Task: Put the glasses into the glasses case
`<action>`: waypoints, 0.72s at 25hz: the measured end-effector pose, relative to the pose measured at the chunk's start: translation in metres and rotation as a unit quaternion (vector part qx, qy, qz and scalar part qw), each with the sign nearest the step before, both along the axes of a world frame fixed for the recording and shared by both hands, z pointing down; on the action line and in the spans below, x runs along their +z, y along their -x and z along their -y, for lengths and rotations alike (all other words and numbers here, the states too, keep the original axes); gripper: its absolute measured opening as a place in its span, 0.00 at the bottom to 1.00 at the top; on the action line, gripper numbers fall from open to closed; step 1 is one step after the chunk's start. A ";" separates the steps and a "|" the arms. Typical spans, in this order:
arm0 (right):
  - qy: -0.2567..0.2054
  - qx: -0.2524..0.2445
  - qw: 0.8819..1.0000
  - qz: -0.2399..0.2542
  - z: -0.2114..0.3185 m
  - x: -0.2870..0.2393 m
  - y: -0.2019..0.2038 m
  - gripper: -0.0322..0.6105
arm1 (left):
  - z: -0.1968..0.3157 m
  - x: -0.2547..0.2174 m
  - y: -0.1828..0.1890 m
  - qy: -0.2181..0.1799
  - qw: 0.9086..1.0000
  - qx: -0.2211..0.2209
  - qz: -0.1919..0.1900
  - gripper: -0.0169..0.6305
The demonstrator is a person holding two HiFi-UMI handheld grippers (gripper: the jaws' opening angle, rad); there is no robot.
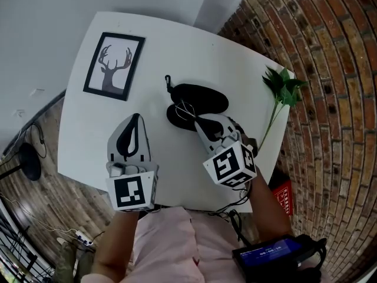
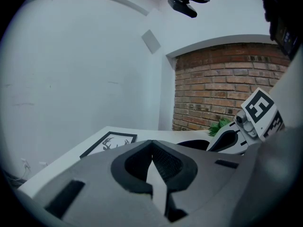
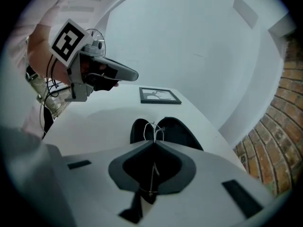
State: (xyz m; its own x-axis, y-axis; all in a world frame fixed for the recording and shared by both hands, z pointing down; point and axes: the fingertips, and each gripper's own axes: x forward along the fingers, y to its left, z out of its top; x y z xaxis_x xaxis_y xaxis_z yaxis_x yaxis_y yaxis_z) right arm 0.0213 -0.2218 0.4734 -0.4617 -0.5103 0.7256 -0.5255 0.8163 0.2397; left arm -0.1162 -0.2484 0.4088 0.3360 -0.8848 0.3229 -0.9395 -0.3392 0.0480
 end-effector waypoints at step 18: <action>0.007 -0.045 0.999 -0.003 -0.018 0.013 0.012 0.07 | -0.007 0.012 0.005 0.005 1.000 -0.007 0.001 0.03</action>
State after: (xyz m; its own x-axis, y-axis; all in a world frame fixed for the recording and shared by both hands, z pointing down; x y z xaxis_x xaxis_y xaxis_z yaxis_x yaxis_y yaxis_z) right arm 0.0096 -0.2038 0.4863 -0.5013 -0.4559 0.7354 -0.4479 0.8639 0.2302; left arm -0.1212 -0.2415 0.4208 0.3234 -0.8860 0.3323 -0.9440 -0.3262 0.0490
